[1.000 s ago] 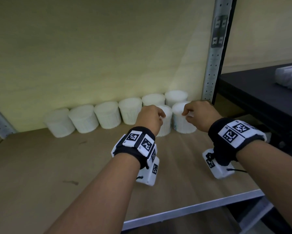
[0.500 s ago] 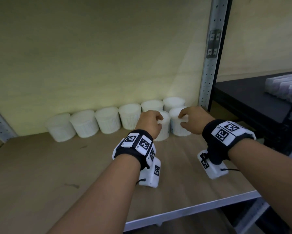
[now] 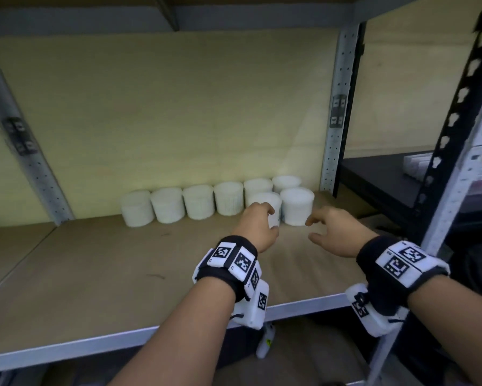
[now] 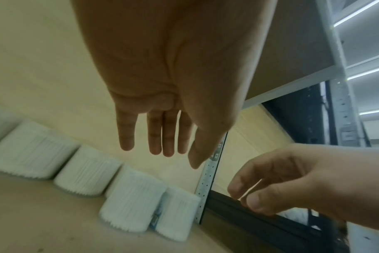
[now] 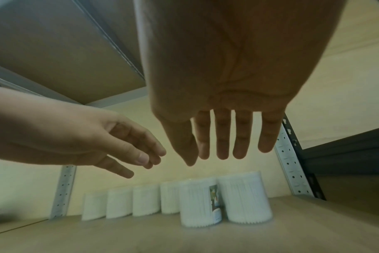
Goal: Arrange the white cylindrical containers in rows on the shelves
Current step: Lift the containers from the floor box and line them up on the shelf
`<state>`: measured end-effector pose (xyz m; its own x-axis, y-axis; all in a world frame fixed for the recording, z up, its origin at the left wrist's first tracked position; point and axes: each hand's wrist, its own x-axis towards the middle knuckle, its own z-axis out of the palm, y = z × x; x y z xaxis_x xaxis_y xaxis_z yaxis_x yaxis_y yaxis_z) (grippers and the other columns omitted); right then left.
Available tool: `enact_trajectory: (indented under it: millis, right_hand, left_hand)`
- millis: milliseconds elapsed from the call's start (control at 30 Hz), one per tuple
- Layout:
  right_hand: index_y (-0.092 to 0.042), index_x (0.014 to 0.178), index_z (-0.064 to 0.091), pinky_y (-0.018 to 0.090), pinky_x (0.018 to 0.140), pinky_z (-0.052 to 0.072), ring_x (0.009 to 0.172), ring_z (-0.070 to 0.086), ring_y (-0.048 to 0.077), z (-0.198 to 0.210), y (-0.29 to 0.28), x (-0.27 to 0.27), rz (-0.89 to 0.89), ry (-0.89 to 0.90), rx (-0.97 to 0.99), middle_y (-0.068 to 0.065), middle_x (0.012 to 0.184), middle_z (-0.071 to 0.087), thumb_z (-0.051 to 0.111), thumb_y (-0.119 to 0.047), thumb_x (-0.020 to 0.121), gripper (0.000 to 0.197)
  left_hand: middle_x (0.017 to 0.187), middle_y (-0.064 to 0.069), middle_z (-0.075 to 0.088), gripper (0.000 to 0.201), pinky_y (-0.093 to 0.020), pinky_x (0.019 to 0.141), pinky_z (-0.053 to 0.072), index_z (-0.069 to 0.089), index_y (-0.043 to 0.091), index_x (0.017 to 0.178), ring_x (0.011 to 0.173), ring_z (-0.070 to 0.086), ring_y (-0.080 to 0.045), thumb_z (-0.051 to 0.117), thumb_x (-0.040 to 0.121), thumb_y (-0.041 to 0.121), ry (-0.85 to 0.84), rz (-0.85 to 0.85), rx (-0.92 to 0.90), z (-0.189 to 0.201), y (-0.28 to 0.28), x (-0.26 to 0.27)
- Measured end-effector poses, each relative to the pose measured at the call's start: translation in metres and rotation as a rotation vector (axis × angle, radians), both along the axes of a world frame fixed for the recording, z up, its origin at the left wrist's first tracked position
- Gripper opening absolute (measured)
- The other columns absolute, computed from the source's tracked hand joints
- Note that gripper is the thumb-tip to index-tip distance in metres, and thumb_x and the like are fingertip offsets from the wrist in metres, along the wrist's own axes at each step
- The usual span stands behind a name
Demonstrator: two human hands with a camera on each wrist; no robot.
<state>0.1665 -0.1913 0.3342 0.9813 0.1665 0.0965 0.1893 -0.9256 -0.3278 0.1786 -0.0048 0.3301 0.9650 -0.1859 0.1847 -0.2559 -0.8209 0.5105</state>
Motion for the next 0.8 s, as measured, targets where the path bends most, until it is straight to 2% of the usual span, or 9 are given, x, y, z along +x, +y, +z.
enact_trajectory:
  millis: [233,433,533,667,800]
  right_hand:
    - [-0.021,0.123,0.059,0.026,0.093,0.043,0.117,0.054,0.017,-0.012,0.006,-0.071,-0.026,0.034,-0.019,0.001,0.128,0.057,0.06,-0.028,0.089,0.035]
    - [-0.019,0.124,0.059,0.028,0.094,0.043,0.116,0.054,0.02,-0.036,0.007,-0.115,-0.024,0.106,-0.014,0.003,0.127,0.058,0.059,-0.028,0.089,0.036]
    - [-0.019,0.123,0.059,0.027,0.091,0.044,0.113,0.055,0.02,-0.055,0.014,-0.129,-0.013,0.152,-0.004,0.003,0.125,0.058,0.06,-0.029,0.089,0.036]
    - [-0.016,0.123,0.059,0.031,0.095,0.048,0.112,0.057,0.021,-0.088,0.024,-0.141,0.003,0.23,0.009,0.005,0.124,0.059,0.063,-0.028,0.088,0.037]
    - [-0.018,0.125,0.058,0.031,0.096,0.048,0.113,0.057,0.022,-0.129,0.033,-0.144,0.014,0.328,-0.028,0.006,0.126,0.057,0.063,-0.028,0.087,0.04]
  left_hand:
    - [0.131,-0.006,0.052,0.044,-0.032,0.1,0.044,0.052,0.014,0.13,0.121,0.05,-0.02,0.06,0.087,0.02,0.022,-0.059,0.054,-0.009,0.005,-0.064]
    - [0.13,-0.004,0.052,0.04,-0.026,0.094,0.041,0.054,0.015,0.126,0.118,0.052,-0.019,0.061,0.087,0.022,0.112,-0.091,0.074,-0.038,0.01,-0.11]
    - [0.126,-0.005,0.054,0.035,-0.029,0.092,0.045,0.057,0.014,0.12,0.112,0.055,-0.022,0.061,0.086,0.022,0.189,-0.098,0.088,-0.059,0.015,-0.126]
    - [0.119,-0.007,0.059,0.031,-0.032,0.09,0.048,0.059,0.012,0.114,0.108,0.058,-0.024,0.064,0.086,0.022,0.277,-0.093,0.093,-0.1,0.022,-0.14]
    - [0.12,-0.009,0.058,0.035,-0.03,0.091,0.047,0.059,0.012,0.116,0.11,0.057,-0.025,0.064,0.084,0.022,0.386,-0.093,0.127,-0.149,0.027,-0.146]
